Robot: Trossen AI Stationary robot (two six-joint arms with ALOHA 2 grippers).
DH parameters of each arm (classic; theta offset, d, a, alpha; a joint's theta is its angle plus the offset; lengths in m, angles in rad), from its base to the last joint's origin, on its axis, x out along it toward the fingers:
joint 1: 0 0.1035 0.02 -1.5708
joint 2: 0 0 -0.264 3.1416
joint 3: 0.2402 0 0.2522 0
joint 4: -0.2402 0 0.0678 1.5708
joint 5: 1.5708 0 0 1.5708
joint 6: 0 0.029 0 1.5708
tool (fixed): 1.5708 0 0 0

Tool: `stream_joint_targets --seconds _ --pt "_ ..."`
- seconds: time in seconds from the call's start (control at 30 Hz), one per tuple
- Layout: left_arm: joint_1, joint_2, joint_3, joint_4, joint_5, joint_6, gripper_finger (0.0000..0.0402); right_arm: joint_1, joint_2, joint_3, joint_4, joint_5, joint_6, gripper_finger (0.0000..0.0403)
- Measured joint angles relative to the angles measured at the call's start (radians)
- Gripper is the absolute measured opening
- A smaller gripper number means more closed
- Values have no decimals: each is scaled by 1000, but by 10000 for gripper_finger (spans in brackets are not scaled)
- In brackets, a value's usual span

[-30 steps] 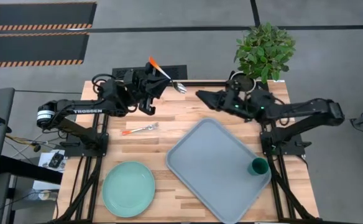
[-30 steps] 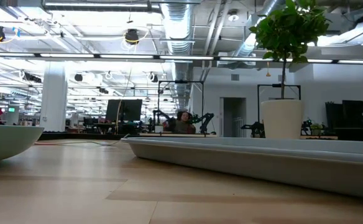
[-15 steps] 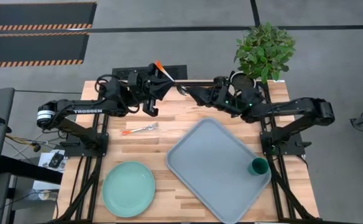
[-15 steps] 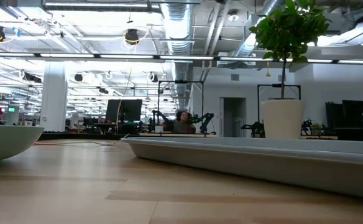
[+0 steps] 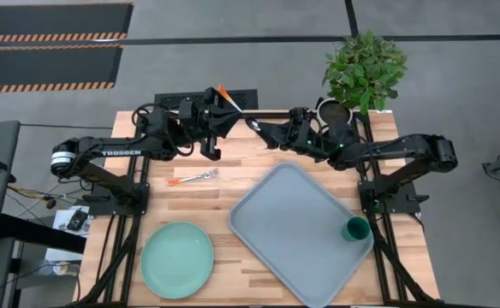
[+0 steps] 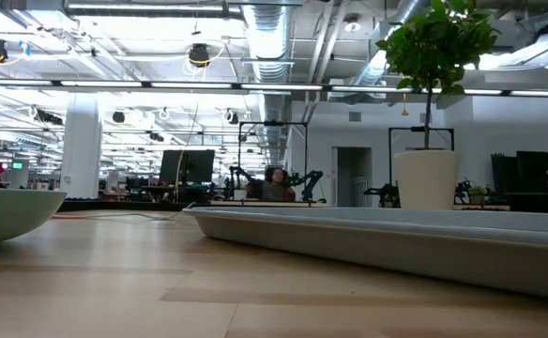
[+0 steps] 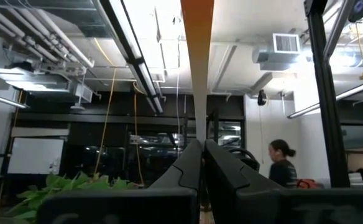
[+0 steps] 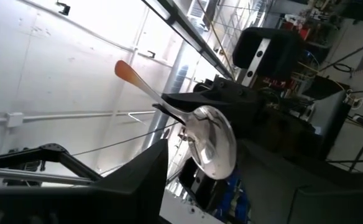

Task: Pick and place plate/cup/fork/spoon on tray
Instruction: Put the orange spoon on the blue tray

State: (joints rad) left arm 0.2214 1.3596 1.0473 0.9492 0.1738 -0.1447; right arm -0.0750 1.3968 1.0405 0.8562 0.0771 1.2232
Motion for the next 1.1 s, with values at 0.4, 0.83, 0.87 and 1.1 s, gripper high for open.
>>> stream_joint_targets --seconds 0.4,0.83,0.87,1.1 --pt "0 0 0 -13 -3 22 0 -9 0 0 -8 -48 2 110" --pt "0 0 0 -118 -5 -10 0 -25 -6 0 -45 -117 -79 16" --pt "0 0 0 -147 -5 -31 0 -33 -10 -1 -44 -143 -85 16" --pt "0 0 0 -439 58 -193 3 -125 -91 0 -186 -289 -121 10"
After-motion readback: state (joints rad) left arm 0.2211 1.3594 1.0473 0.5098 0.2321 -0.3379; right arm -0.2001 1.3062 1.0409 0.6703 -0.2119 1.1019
